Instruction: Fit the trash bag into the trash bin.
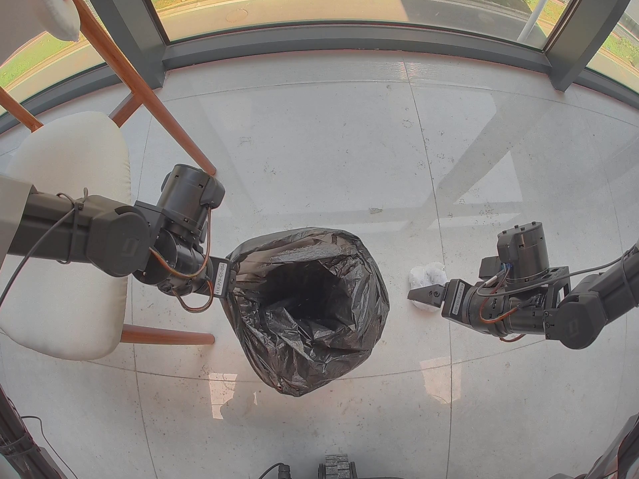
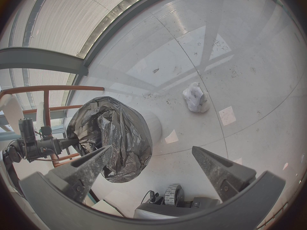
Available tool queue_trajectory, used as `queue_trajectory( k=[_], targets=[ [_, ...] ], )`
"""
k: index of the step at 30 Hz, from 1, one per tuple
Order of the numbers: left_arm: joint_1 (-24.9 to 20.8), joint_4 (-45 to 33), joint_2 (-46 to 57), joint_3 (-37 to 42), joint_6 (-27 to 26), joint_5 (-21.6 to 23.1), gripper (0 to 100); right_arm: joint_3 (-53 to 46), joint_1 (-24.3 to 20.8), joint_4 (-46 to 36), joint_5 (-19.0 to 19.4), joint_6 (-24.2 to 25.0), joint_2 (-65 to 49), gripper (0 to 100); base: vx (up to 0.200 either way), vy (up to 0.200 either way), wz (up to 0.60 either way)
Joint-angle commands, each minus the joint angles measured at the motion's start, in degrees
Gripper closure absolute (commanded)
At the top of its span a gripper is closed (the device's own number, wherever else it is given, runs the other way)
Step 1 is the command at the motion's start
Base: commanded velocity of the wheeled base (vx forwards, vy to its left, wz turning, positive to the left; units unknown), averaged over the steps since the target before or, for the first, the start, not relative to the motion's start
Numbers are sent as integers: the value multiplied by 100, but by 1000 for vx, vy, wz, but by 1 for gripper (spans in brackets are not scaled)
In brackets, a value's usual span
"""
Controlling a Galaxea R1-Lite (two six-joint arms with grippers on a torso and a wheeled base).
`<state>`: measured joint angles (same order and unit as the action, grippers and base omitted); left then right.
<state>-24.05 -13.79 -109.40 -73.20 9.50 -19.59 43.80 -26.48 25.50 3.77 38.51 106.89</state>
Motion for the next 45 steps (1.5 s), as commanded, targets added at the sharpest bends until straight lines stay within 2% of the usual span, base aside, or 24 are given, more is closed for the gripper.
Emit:
queue_trajectory(
  k=[1,4,6,8,17,22,23,25,26,33,37,44,45],
  targets=[
    [23,25,33,272,-88,-10,0,-38,55,-10,10,7,-133,0,0,0,0],
    [41,78,24,307,-167,-10,0,-109,64,7,1,-10,-142,0,0,0,0],
    [322,324,-38,298,-220,-27,0,-188,64,-1,10,-10,-177,0,0,0,0],
    [401,491,-46,298,-247,-27,0,-249,55,7,1,-19,-203,0,0,0,0],
    [445,632,-117,403,-247,-1,0,-258,108,7,10,-19,-221,0,0,0,0],
    [-82,614,244,403,-220,34,0,-223,442,-1,1,-116,-168,0,0,0,0],
    [-144,579,375,456,-211,34,0,-170,635,-1,1,-327,-36,0,0,0,0],
    [-144,588,393,518,-220,34,0,-161,741,-1,10,-467,52,0,0,0,0],
    [-73,640,375,623,-229,34,0,-144,916,7,10,-766,280,0,0,0,0],
    [-29,649,428,412,-203,52,0,164,1127,78,-16,-880,561,0,0,0,0],
    [-416,632,876,412,-211,113,0,630,1400,78,-25,-1109,1168,0,0,0,0],
    [-1128,614,1676,527,-211,228,0,1245,1417,95,-166,-1337,1924,0,0,0,0],
    [-1339,605,1896,588,-203,228,0,1473,1444,95,-166,-1425,2178,0,0,0,0]
  ],
)
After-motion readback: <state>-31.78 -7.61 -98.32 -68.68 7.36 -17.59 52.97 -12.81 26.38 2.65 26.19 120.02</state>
